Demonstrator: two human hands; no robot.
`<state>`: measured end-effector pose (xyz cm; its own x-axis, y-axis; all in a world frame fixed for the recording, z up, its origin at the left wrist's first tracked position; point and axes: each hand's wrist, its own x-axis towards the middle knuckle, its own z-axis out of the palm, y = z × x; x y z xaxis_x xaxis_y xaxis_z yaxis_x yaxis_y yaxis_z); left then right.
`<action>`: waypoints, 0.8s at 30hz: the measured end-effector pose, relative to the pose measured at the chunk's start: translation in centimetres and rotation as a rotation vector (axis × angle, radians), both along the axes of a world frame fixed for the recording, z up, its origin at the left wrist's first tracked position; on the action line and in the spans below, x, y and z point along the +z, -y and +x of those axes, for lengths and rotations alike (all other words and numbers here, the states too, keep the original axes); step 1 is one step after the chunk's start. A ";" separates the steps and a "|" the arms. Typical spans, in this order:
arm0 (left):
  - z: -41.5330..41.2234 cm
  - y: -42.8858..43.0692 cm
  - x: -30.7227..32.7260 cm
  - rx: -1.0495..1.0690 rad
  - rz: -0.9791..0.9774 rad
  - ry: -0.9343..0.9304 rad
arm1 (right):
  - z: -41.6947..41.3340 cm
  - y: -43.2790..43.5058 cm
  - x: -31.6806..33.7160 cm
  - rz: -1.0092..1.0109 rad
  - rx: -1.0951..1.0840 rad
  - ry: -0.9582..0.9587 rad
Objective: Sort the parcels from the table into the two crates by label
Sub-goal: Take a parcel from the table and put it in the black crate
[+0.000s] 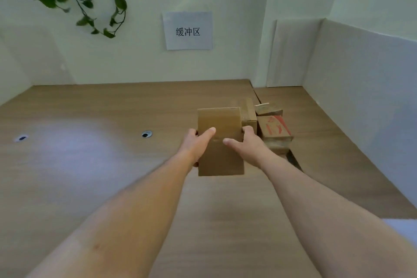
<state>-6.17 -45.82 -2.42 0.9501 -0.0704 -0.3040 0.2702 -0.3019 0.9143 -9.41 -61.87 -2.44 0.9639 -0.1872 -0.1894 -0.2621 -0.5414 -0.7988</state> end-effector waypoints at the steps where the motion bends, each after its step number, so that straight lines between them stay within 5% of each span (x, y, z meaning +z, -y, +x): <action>1: -0.8 -1.3 -0.1 0.018 0.014 -0.015 | -0.6 -1.3 -0.1 0.013 0.013 0.012; 7: -6.8 -12.7 -1.1 0.271 0.015 -0.091 | -4.1 -13.0 -0.8 0.154 0.121 -0.024; 17: -15.5 -28.6 -2.9 0.477 0.014 -0.150 | -7.6 -29.4 -1.4 0.042 0.347 -0.022; 24: -20.0 -35.4 -5.3 0.665 -0.160 -0.120 | -8.4 -37.4 -2.4 -0.076 0.529 0.004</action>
